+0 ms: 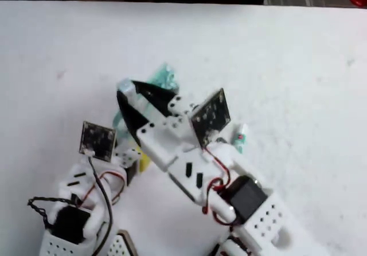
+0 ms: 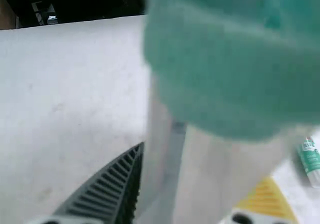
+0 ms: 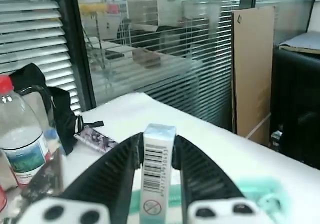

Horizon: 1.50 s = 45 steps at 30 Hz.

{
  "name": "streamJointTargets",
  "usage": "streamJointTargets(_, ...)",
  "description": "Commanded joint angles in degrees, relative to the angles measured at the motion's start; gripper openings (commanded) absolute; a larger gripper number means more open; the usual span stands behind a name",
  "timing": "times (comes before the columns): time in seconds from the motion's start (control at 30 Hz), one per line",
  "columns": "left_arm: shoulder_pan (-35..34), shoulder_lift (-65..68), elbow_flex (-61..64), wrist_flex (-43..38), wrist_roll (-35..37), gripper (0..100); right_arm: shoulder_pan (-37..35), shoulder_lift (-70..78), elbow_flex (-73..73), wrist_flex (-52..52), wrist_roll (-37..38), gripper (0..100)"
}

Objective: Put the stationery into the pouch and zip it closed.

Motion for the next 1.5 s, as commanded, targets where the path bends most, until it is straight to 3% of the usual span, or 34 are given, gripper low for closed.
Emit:
streamJointTargets(0.0, -0.3, 0.3, -0.7, -0.9, 0.8, 27, -0.8, 2.0, -1.5, -1.3, 0.6, 1.6)
streamJointTargets(0.17, -0.4, 0.3, -0.7, -0.9, 0.9, 27, -0.7, -1.6, -1.9, 3.7, 0.5, 4.1)
streamJointTargets(0.3, -0.4, 0.3, -0.8, -0.9, 0.9, 27, -0.6, -7.0, -1.9, 10.5, 0.2, 23.3)
streamJointTargets(0.4, -0.4, 0.3, -0.8, -0.9, 0.9, 27, 0.6, -9.2, -3.0, 11.9, 0.2, 21.6)
streamJointTargets(0.7, -1.5, 0.3, -0.7, -1.0, 0.9, 27, 16.5, -9.3, -12.0, 18.4, -0.2, 18.2)
streamJointTargets(0.8, -2.7, 0.3, -0.8, -1.2, 0.9, 27, 25.9, -8.2, -10.9, 22.7, -7.1, 18.3)
streamJointTargets(0.9, -2.9, 0.3, -0.6, -1.7, 0.9, 27, 36.4, -3.5, -10.6, 28.0, -13.4, 18.3)
streamJointTargets(1.0, -2.5, 0.3, -0.5, -1.7, 0.9, 27, 43.0, 5.1, -10.6, 33.7, -14.9, 18.3)
streamJointTargets(1.47, -2.8, 0.3, -0.4, -1.5, 0.9, 27, 43.8, 49.3, -14.3, 38.3, -10.9, 18.0)
